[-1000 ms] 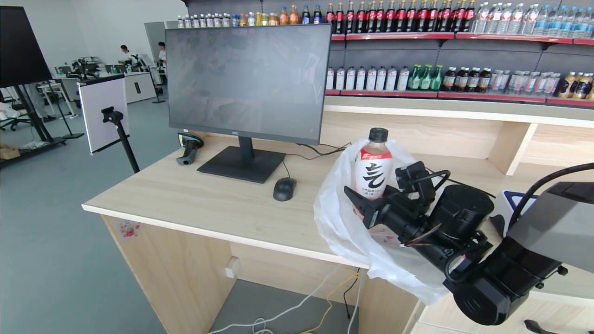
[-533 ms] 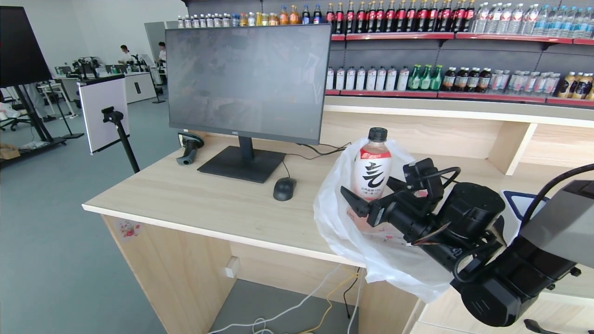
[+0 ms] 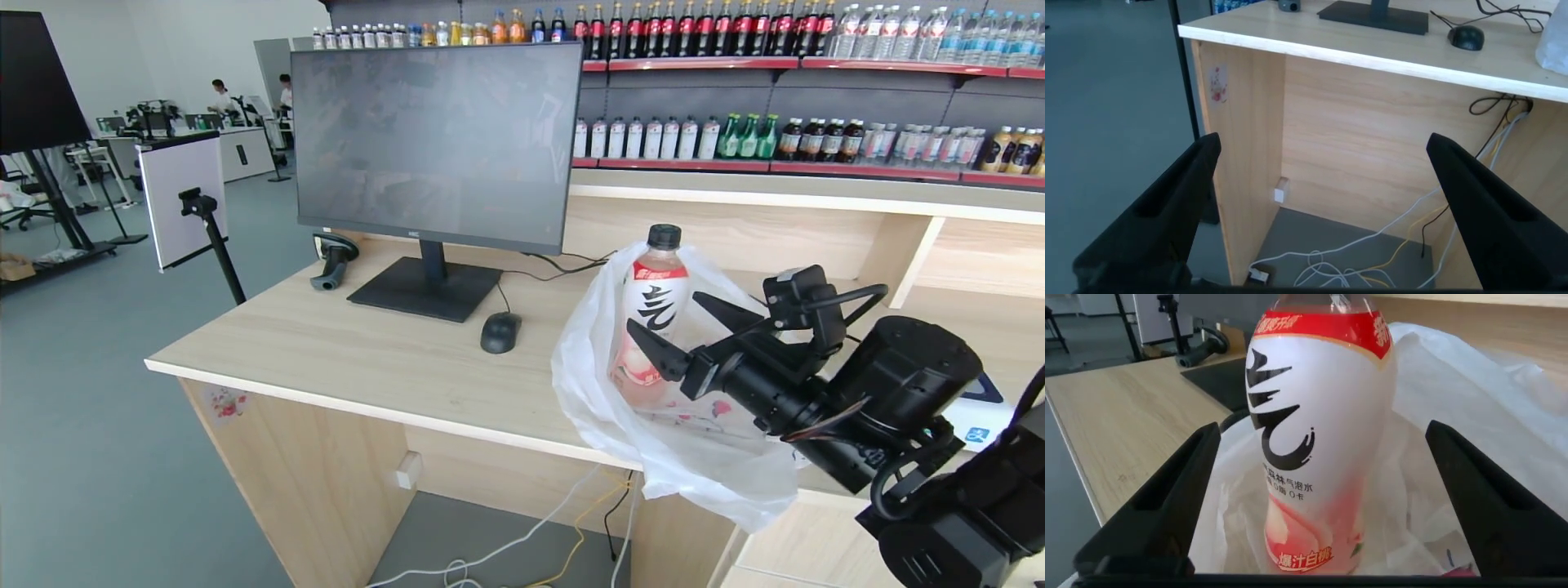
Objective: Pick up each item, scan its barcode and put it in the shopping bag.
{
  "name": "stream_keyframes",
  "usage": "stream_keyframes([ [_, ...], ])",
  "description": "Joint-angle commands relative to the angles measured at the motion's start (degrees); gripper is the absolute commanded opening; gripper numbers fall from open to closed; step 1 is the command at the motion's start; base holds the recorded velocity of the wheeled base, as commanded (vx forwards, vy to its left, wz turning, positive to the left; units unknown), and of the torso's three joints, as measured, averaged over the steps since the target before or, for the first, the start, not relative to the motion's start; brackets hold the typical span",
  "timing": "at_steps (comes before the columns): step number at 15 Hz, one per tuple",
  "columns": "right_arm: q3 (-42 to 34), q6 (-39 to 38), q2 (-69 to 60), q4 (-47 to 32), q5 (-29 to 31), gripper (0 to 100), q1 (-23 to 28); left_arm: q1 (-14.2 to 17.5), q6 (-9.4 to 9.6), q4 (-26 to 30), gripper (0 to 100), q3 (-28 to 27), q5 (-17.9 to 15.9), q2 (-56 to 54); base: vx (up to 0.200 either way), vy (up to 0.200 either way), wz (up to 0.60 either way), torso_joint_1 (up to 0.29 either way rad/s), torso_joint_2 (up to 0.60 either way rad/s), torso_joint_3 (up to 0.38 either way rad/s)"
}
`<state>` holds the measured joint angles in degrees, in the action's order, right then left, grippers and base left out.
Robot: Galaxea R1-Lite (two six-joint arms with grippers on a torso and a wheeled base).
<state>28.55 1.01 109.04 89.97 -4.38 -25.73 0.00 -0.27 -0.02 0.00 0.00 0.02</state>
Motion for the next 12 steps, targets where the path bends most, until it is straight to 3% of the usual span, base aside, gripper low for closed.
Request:
stream_keyframes([
  [1,-2.53,0.04,-5.16,0.03,-0.02,100,0.07,0.0,-0.08,0.02,100,0.0,0.0,-0.02,0.0,0.0,0.0,0.0,0.0,0.0],
  [7,-8.86,0.22,-10.43,0.03,-0.46,100,-2.65,0.0,-0.52,0.02,100,0.0,0.09,-0.02,-0.2,0.0,0.0,0.001,0.0,0.002],
  [10,-12.47,-0.66,-11.84,0.03,-0.46,100,-2.3,0.0,-0.52,0.02,100,0.0,0.09,-0.02,0.0,0.0,0.0,0.0,0.0,0.0],
  [12,-13.96,-0.66,-12.37,0.03,-0.46,100,-2.13,0.0,-0.52,0.02,100,0.0,0.09,-0.02,0.0,0.0,-0.6,-0.005,0.0,0.002],
])
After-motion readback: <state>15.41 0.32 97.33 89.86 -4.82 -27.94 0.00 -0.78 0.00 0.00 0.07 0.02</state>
